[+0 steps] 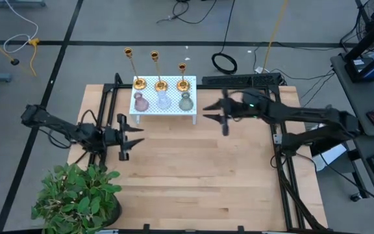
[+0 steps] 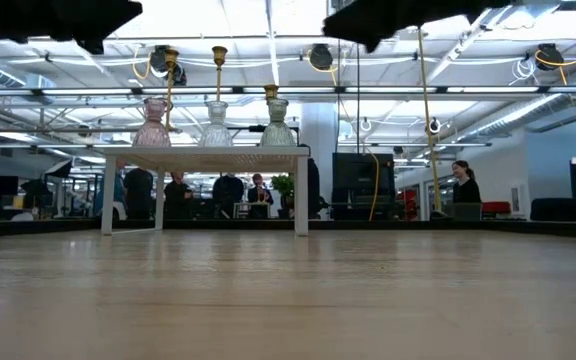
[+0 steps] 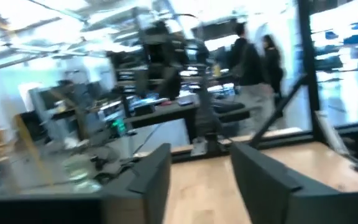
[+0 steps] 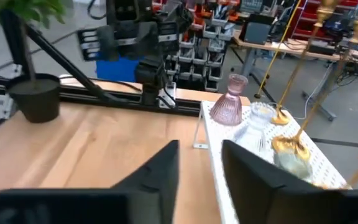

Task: Pick & Place candle stick holders
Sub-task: Return to Home Position

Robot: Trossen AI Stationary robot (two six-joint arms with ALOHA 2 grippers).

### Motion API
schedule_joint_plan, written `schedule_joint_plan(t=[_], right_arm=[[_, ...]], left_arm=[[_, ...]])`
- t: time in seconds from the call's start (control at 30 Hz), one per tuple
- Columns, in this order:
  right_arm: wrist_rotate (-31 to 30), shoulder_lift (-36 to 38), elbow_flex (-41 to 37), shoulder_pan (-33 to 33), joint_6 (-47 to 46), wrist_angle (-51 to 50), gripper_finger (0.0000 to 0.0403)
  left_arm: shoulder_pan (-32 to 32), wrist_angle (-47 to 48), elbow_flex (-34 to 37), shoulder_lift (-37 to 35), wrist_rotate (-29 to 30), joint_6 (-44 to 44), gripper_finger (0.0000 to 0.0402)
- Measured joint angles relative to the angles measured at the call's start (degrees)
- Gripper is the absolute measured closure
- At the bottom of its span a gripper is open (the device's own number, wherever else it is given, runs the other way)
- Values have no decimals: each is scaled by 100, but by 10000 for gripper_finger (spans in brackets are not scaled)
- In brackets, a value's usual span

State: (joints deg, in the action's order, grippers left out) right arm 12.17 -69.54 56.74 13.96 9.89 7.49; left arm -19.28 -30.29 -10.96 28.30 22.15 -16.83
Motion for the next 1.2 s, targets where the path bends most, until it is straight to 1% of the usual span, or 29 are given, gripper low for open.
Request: schedule_joint_plan(t=[0.1,0.2,0.23,0.3,0.33,0.43,0.57,0.7,0.83,0.93,1.03,1.2], right_arm=[[-5,703,-634,-27,-128,115,339],[-6,1358,-1312,-25,-291,373,387],[-8,1561,-1514,-22,-323,484,395],[-39,1950,-1843,-20,-401,572,395],[-82,2124,-1974,-20,-462,596,395],[-173,2611,-2339,-20,-525,591,400],[-180,3166,-2725,-20,-506,601,402],[-180,3529,-3005,-20,-669,594,402],[-182,3712,-3285,-18,-686,595,402],[-184,3810,-3504,-18,-666,618,402],[-184,3930,-3754,-18,-664,881,402],[-186,4327,-4142,-18,-771,1134,403]], left_arm=[[2,599,-341,-40,509,178,280],[2,1690,-814,-38,808,422,330],[2,2098,-987,-36,825,523,348],[2,2758,-1300,-29,837,757,382],[2,2956,-1426,-32,839,872,392],[2,3126,-1661,-100,1036,919,391],[4,3447,-1767,-482,1371,660,398],[6,4146,-1767,-1051,1713,983,397],[8,4722,-1737,-1461,1706,1322,396],[8,4787,-1548,-1669,1696,1386,398],[8,4695,-1269,-1852,1699,1378,397],[8,4496,-840,-2118,1696,1442,399]])
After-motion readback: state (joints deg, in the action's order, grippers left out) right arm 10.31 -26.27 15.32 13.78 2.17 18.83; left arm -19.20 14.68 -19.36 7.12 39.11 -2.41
